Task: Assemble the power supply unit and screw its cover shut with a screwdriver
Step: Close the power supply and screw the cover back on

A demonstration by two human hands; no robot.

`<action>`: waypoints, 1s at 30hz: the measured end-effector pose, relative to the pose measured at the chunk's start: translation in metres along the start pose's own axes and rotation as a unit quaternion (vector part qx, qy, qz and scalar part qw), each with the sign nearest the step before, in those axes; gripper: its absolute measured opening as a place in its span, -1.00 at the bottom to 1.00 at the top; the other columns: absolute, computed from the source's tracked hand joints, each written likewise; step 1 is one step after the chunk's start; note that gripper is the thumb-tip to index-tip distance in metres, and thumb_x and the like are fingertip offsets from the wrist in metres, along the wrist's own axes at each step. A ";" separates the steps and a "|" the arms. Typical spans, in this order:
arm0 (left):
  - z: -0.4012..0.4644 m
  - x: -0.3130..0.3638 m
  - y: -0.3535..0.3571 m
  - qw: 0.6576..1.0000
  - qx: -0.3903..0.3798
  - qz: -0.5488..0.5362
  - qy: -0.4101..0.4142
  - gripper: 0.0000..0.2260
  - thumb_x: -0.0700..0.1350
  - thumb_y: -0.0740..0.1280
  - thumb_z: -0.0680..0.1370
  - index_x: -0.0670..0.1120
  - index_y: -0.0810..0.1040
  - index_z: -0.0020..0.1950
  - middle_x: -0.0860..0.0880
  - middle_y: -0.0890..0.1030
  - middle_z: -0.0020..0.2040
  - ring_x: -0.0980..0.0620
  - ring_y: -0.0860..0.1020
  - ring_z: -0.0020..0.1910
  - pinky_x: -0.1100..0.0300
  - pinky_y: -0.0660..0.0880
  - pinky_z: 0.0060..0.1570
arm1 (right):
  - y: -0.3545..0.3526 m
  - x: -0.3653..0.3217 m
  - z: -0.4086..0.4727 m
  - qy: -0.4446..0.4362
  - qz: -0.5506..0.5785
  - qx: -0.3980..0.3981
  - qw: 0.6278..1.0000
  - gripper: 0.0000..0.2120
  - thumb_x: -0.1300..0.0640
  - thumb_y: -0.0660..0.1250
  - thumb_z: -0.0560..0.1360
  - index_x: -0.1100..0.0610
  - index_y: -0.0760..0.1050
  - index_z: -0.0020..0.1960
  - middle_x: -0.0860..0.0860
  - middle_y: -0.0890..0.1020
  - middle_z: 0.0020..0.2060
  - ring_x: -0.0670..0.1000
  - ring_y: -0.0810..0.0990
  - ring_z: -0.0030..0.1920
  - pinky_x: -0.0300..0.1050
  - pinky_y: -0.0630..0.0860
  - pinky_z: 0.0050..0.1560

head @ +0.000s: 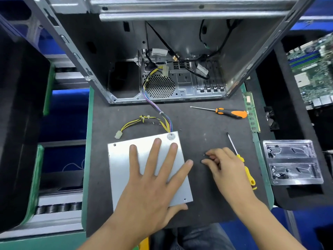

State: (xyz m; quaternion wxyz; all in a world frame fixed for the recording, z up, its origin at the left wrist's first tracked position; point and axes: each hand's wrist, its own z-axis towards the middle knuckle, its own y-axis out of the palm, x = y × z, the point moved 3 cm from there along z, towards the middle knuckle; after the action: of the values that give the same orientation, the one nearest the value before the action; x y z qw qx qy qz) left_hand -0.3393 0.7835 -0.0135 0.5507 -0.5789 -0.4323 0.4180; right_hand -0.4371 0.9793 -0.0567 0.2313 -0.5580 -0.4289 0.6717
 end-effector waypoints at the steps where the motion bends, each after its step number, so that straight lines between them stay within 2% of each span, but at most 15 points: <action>1: 0.000 0.000 0.000 1.000 0.004 0.006 -0.001 -0.16 0.39 0.23 0.51 -0.03 0.09 0.64 -0.29 0.09 0.61 -0.50 0.03 0.53 -0.64 0.04 0.26 | 0.000 0.000 0.001 -0.011 -0.001 0.006 1.000 -0.87 0.24 0.52 0.43 0.16 0.62 -0.06 -0.06 0.53 -0.19 -0.06 0.54 -0.24 -0.24 0.48 -0.15; 5: -0.001 0.003 0.000 1.000 0.010 0.016 0.000 -0.23 0.32 0.19 0.57 -0.06 0.07 0.64 -0.32 0.07 0.60 -0.53 0.04 0.52 -0.64 0.07 0.24 | 0.000 -0.002 0.002 -0.023 0.002 0.015 1.000 -0.95 0.26 0.49 0.47 0.20 0.63 -0.08 0.03 0.57 -0.18 0.04 0.58 -0.24 -0.05 0.57 -0.15; 11: -0.002 0.004 0.002 1.000 0.022 0.018 -0.004 -0.25 0.33 0.14 0.58 -0.04 0.07 0.64 -0.31 0.09 0.60 -0.51 0.02 0.53 -0.62 0.06 0.25 | 0.002 -0.007 0.007 -0.044 -0.043 0.006 0.998 -0.96 0.26 0.45 0.50 0.23 0.60 -0.10 0.06 0.56 -0.20 0.07 0.55 -0.25 -0.05 0.53 -0.18; 13: -0.003 0.004 0.002 0.999 0.028 0.019 -0.004 -0.26 0.35 0.11 0.59 -0.03 0.05 0.64 -0.30 0.08 0.60 -0.50 0.02 0.53 -0.62 0.05 0.26 | 0.001 -0.009 0.009 -0.030 -0.034 -0.008 0.999 -0.99 0.27 0.41 0.52 0.21 0.60 -0.08 0.05 0.56 -0.19 0.01 0.54 -0.26 -0.05 0.53 -0.15; 16: -0.002 0.004 0.004 0.999 0.038 0.017 -0.001 -0.28 0.36 0.03 0.60 -0.03 0.04 0.64 -0.29 0.10 0.60 -0.49 0.02 0.54 -0.61 0.05 0.27 | -0.014 -0.017 0.001 0.010 0.070 -0.010 0.997 -0.92 0.22 0.39 0.55 0.07 0.60 -0.06 -0.08 0.57 -0.17 -0.15 0.54 -0.22 -0.38 0.44 -0.12; 18: -0.002 0.003 0.004 0.999 0.044 0.014 0.001 -0.29 0.35 0.00 0.61 -0.03 0.06 0.64 -0.28 0.11 0.61 -0.49 0.03 0.54 -0.61 0.06 0.27 | -0.030 -0.034 -0.017 -0.027 0.129 -0.005 0.991 -0.92 0.18 0.39 0.55 0.01 0.60 -0.05 -0.15 0.58 -0.16 -0.14 0.57 -0.17 -0.42 0.42 -0.14; 20: -0.002 0.002 0.005 0.999 0.049 0.013 0.004 -0.31 0.34 -0.02 0.62 -0.03 0.09 0.64 -0.28 0.11 0.61 -0.49 0.03 0.54 -0.61 0.05 0.27 | -0.038 -0.056 -0.041 -0.095 0.151 -0.026 0.984 -0.96 0.16 0.38 0.55 0.04 0.60 -0.03 -0.16 0.58 -0.13 -0.12 0.57 -0.14 -0.39 0.42 -0.11; 23: -0.002 0.003 0.005 0.999 0.053 0.009 0.009 -0.34 0.31 -0.05 0.63 -0.02 0.10 0.64 -0.27 0.11 0.61 -0.49 0.03 0.54 -0.61 0.04 0.27 | -0.035 -0.073 -0.066 -0.155 0.149 -0.053 0.975 -0.94 0.21 0.39 0.56 0.18 0.62 -0.01 -0.04 0.58 -0.10 -0.11 0.55 -0.12 -0.30 0.47 -0.05; 26: -0.003 0.004 0.004 0.999 0.053 0.003 0.014 -0.33 0.30 -0.02 0.61 -0.02 0.09 0.64 -0.26 0.10 0.62 -0.48 0.01 0.54 -0.60 0.03 0.28 | -0.030 -0.078 -0.074 -0.176 0.108 -0.033 0.978 -0.95 0.28 0.40 0.55 0.25 0.63 -0.02 0.03 0.59 -0.11 -0.04 0.56 -0.12 -0.17 0.53 -0.05; 30: -0.004 0.003 0.002 0.998 0.057 -0.010 0.017 -0.26 0.36 -0.04 0.60 -0.06 0.07 0.65 -0.25 0.07 0.62 -0.47 0.00 0.55 -0.59 0.03 0.29 | -0.028 -0.079 -0.075 -0.171 0.084 -0.013 0.982 -0.95 0.32 0.40 0.54 0.25 0.63 -0.02 0.05 0.58 -0.12 -0.05 0.53 -0.14 -0.15 0.53 -0.08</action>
State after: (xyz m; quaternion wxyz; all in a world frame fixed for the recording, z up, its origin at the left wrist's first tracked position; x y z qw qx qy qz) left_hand -0.3342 0.7853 -0.0150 0.5943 -0.5490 -0.4043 0.4265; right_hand -0.3493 0.9557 0.0097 0.0897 -0.4718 -0.4223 0.7688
